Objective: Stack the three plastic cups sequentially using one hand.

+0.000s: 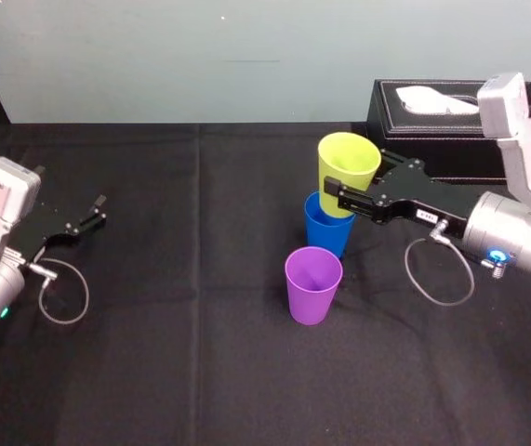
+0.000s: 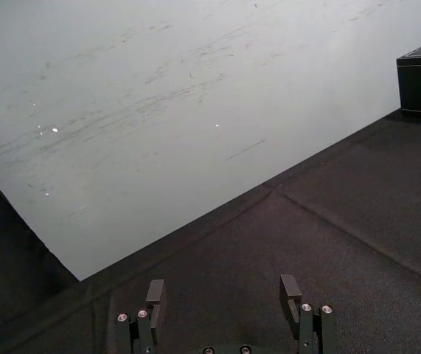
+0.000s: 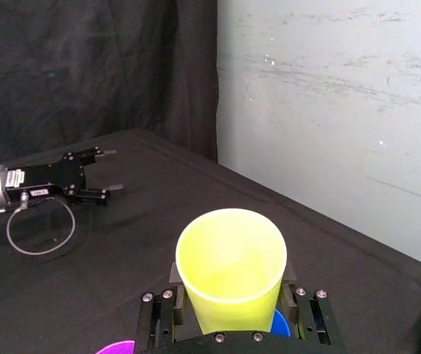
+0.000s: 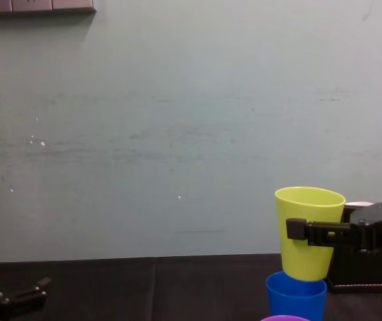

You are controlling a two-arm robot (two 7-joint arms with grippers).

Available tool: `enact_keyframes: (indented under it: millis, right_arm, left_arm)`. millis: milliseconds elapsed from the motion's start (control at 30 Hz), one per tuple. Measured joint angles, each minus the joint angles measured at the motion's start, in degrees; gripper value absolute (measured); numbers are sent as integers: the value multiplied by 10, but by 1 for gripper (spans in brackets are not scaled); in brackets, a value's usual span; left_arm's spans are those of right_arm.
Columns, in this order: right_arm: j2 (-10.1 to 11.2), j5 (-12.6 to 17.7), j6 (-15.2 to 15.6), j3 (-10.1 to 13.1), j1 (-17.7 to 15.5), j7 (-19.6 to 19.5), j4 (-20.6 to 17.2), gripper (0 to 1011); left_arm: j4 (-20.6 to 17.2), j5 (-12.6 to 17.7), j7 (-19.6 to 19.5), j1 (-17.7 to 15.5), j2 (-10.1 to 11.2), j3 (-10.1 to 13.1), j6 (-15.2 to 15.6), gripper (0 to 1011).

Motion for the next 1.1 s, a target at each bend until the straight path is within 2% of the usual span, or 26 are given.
enact_keyframes:
  millis: [567,1100]
  right_arm:
    - [-17,-13,-15,-4,8,-3,28,735]
    - [-32,-26,-27,-11,19,11,69,735]
  left_arm:
    - [0,0,0,0,0,0,0,1011]
    - [0,0,0,0,0,0,0,1011]
